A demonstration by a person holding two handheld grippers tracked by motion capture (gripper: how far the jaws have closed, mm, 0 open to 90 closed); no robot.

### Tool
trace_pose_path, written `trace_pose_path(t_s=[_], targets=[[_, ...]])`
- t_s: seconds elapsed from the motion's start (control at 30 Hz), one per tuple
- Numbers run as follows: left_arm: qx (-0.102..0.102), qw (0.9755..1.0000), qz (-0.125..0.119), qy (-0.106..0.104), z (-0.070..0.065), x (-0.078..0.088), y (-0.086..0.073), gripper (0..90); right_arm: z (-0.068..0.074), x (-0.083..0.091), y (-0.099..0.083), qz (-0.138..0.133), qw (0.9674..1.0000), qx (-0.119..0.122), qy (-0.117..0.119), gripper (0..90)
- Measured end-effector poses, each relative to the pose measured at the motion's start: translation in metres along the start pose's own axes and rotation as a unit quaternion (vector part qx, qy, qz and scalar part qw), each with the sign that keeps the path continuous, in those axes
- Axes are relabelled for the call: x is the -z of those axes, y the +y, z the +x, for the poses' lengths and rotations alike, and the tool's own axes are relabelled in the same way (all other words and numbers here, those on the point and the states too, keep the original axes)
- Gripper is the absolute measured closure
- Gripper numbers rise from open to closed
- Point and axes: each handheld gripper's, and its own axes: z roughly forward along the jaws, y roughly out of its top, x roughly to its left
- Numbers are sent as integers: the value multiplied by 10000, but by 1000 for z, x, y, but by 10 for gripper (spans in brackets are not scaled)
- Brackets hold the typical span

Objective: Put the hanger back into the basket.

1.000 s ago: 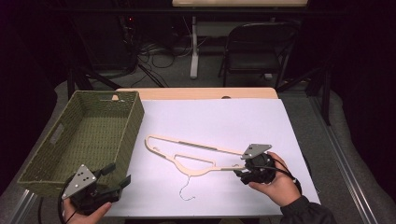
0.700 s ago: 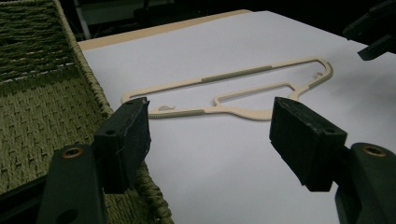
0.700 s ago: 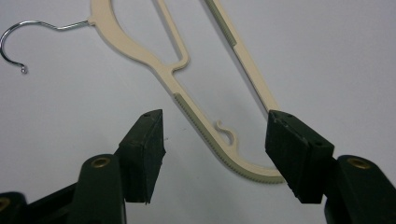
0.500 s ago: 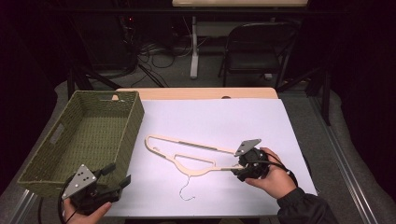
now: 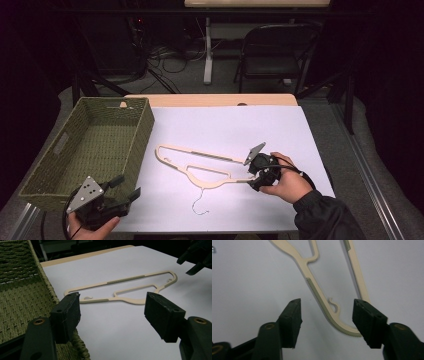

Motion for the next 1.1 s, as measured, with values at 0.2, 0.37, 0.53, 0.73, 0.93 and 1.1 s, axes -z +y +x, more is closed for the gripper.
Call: trace_pose_path(t_s=[0.2,0.37,0.53,0.73,0.93,1.1], targets=[[-6,10000,-13,-24,0,-1,0,291,-4,-6,10,273,9992,172,233,488],[-11,10000,-11,-23,0,-1,0,292,-6,-12,17,372,9980,394,339,547],[0,10000,-15,-27,0,-1,0,292,-3,-20,25,605,9948,710,421,600],[-7,10000,-8,-37,0,-2,0,293,-4,-31,31,723,9908,956,627,636],[-18,10000,12,-43,0,-3,0,293,-4,-40,33,820,9882,1158,584,636],[-5,10000,10,-43,0,-3,0,293,-1,-37,36,900,9868,1250,504,634]])
